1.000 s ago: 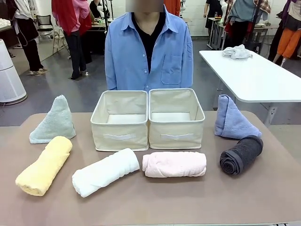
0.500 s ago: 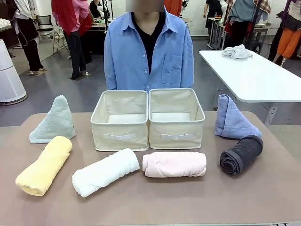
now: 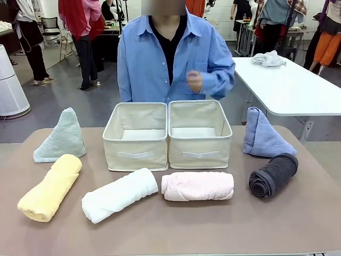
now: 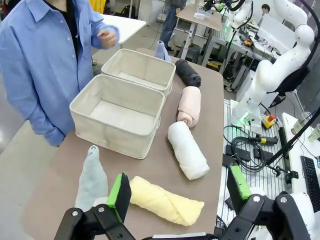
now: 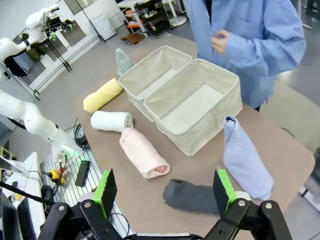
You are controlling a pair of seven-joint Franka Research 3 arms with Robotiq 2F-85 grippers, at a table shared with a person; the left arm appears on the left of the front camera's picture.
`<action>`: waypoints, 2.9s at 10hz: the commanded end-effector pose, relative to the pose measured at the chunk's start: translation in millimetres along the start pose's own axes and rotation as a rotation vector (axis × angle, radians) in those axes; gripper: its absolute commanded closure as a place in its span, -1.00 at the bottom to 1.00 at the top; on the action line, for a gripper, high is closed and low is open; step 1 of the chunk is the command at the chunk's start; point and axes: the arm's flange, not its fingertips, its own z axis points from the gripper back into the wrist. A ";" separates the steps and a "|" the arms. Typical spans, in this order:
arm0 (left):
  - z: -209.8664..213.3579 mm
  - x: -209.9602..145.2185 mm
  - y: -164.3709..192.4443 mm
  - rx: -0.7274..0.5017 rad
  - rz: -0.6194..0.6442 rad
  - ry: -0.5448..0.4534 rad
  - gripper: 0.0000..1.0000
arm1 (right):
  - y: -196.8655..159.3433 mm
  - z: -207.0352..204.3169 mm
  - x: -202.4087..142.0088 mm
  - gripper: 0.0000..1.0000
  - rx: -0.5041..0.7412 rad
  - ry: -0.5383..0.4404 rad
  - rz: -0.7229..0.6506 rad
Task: Sort the towels based on their folding style.
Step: Pick up one triangle-folded towel and place it in the left Fabric basket.
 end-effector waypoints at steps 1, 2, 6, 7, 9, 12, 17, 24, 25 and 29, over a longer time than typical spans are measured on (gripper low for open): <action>1.3 0.4 -1.5 -0.005 -0.007 -0.007 -1.00 | -0.6 -1.4 1.0 -1.00 0.006 -0.007 0.005; 1.3 0.4 -1.5 -0.005 -0.007 -0.007 -1.00 | -0.6 -1.4 1.0 -1.00 0.006 -0.007 0.005; 1.3 0.4 -1.5 -0.005 -0.007 -0.007 -1.00 | -0.6 -1.4 1.0 -1.00 0.006 -0.007 0.005; 1.3 0.4 -1.5 -0.005 -0.007 -0.007 -1.00 | -0.6 -1.4 1.0 -1.00 0.006 -0.007 0.005; 1.3 0.4 -1.5 -0.005 -0.007 -0.007 -1.00 | -0.6 -1.4 1.0 -1.00 0.006 -0.007 0.005; 1.3 0.4 -1.5 -0.005 -0.007 -0.007 -1.00 | -0.6 -1.4 1.0 -1.00 0.006 -0.007 0.005; 0.2 -0.1 -0.1 0.000 0.000 0.000 -1.00 | -0.6 -1.4 1.0 -1.00 0.006 -0.007 0.005; -154.8 61.9 58.5 -0.026 -0.287 1.100 -1.00 | -0.6 -1.4 1.0 -1.00 0.006 -0.007 0.005; -179.0 60.0 73.6 0.000 -0.369 1.153 -1.00 | -0.6 -1.4 1.0 -1.00 0.006 -0.007 0.005; -237.5 47.4 111.5 0.081 -0.507 1.123 -1.00 | -0.6 -1.4 1.0 -1.00 0.006 -0.007 0.005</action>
